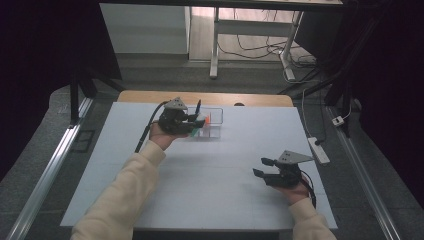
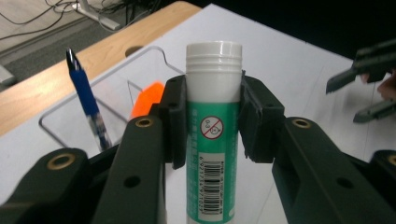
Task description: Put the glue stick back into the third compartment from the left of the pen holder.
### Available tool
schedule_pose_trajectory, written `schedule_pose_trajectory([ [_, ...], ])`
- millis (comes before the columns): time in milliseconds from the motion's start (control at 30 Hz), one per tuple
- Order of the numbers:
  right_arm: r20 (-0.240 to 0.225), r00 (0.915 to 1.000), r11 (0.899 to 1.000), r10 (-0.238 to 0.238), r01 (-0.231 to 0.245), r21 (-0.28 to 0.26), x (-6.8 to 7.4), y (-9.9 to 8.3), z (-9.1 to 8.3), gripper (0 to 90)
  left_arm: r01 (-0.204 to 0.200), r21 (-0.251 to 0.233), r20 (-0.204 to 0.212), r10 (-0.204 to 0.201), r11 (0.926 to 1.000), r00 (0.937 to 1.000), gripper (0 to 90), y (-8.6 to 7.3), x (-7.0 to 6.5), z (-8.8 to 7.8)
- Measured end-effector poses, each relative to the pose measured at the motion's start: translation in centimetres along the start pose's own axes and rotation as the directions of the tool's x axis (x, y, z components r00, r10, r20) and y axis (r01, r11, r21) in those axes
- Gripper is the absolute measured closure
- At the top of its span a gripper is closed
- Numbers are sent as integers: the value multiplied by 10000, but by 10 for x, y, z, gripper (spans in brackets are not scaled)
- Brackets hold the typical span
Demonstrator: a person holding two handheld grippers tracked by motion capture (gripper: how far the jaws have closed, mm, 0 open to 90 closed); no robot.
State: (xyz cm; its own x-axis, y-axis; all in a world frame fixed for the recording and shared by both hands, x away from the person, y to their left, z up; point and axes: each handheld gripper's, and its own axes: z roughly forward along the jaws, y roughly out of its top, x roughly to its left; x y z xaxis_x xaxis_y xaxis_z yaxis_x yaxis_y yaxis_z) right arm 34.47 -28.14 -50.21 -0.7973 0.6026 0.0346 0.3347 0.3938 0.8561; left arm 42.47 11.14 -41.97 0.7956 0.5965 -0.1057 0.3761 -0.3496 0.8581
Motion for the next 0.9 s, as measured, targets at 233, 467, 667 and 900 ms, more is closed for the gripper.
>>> schedule_pose_trajectory([
  [233,-8,10000,10000,3,-3,-7,0,0,0,414,90,-149,-70,-91,9998,9999,645,14,7,15],
  [467,9,10000,10000,19,-19,-3,0,0,0,414,116,-166,-131,-118,9998,9998,645,23,12,30],
  [667,16,10000,10000,36,-36,24,-1,0,-1,414,140,-226,-201,-144,9996,9997,644,30,17,38],
  [900,20,10000,10000,30,-30,49,-2,-1,0,414,289,-361,-379,-303,9989,9988,643,35,23,47],
])
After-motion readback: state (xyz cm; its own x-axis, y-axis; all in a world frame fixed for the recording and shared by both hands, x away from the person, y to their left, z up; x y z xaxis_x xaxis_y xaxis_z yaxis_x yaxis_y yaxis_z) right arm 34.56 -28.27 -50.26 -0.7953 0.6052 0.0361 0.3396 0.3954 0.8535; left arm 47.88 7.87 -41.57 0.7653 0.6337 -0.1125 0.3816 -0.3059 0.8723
